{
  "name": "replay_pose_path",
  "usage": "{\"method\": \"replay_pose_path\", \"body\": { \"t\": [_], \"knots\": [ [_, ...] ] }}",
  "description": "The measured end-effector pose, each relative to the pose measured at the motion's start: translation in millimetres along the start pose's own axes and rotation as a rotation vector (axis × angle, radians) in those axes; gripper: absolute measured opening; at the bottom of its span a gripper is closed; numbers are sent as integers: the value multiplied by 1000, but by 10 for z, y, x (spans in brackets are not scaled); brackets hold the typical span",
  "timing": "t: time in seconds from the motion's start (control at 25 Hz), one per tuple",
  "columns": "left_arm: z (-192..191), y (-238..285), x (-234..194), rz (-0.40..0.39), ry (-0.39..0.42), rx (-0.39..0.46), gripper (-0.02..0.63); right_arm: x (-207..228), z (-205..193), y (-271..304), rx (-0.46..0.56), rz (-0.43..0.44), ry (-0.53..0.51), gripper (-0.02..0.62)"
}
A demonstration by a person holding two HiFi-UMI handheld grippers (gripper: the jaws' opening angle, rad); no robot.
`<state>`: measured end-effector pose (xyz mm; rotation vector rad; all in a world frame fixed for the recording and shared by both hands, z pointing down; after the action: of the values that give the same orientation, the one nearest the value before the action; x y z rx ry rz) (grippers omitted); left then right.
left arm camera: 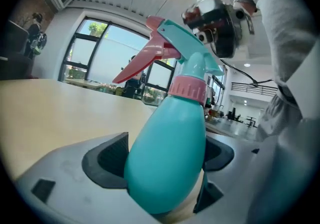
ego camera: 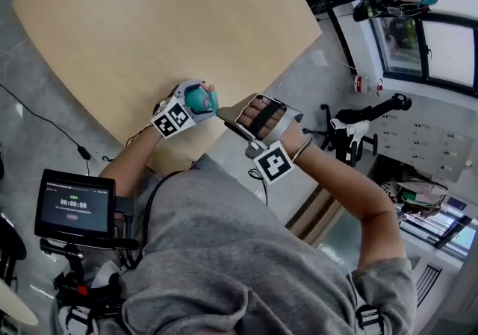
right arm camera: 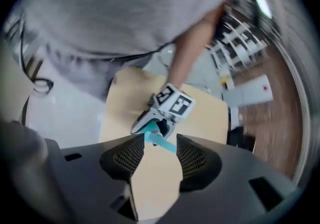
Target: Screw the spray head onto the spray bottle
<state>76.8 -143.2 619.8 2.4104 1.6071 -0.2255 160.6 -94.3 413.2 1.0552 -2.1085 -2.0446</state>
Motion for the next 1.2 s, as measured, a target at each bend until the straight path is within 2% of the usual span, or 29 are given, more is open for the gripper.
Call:
{"method": "replay_pose_path", "body": {
  "t": [0.04, 0.08, 0.2, 0.28, 0.36, 0.4, 0.44, 0.48, 0.52, 0.64, 0.72, 0.84, 0.92, 1.0, 1.08, 1.2],
  "knots": [
    [2, -6, -21, -33, 5, -12, 380, -17, 26, 57, 1, 35, -159, 184],
    [-6, -12, -38, -60, 8, -22, 380, -15, 20, 137, 11, 73, -247, 184],
    [-7, -27, -72, -108, 17, -31, 380, 14, -118, 446, 1, 210, -385, 184],
    [-17, -27, -83, -117, 20, -24, 380, 60, -185, 624, -17, 292, -447, 184],
    [19, -39, -85, -118, 18, -24, 381, 105, -192, 751, -10, 358, -465, 183],
    [35, -42, -86, -117, 16, -25, 382, 115, -194, 801, -2, 390, -446, 181],
    [37, -36, -87, -116, 14, -23, 382, 123, -203, 841, 3, 417, -394, 151],
    [25, -23, -85, -114, 13, -18, 382, 144, -217, 873, 2, 434, -293, 132],
    [7, -10, -82, -110, 14, -13, 382, 190, -240, 902, -5, 443, -135, 130],
    [2, -14, -61, -56, 16, 7, 382, 355, -402, 938, -24, 430, 484, 132],
    [18, 3, -18, 14, 5, 40, 382, 329, -523, 893, -33, 348, 806, 132],
    [27, 28, 84, 129, -1, 68, 382, 184, -583, 810, -82, 135, 1236, 130],
    [11, 20, 152, 192, 15, 69, 382, 119, -509, 783, -118, 5, 1414, 132],
    [-10, 10, 217, 233, 38, 57, 382, 71, -420, 774, -128, -79, 1501, 132],
    [-27, 7, 255, 252, 59, 40, 382, 41, -397, 759, -108, -113, 1568, 132],
    [-43, -8, 261, 262, 62, 32, 382, 70, -427, 753, -88, -104, 1645, 132]
  ]
}}
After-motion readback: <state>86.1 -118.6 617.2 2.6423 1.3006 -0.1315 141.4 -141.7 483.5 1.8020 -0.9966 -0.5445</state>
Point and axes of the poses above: the fingertips, and each gripper's own axes: y forward along the fingers, x to its right, z out of its top, the point moved 10 cm from there along -y, backward along the fingers, and after that the axes turned 9 degrees about x, right-handed, at the moved point
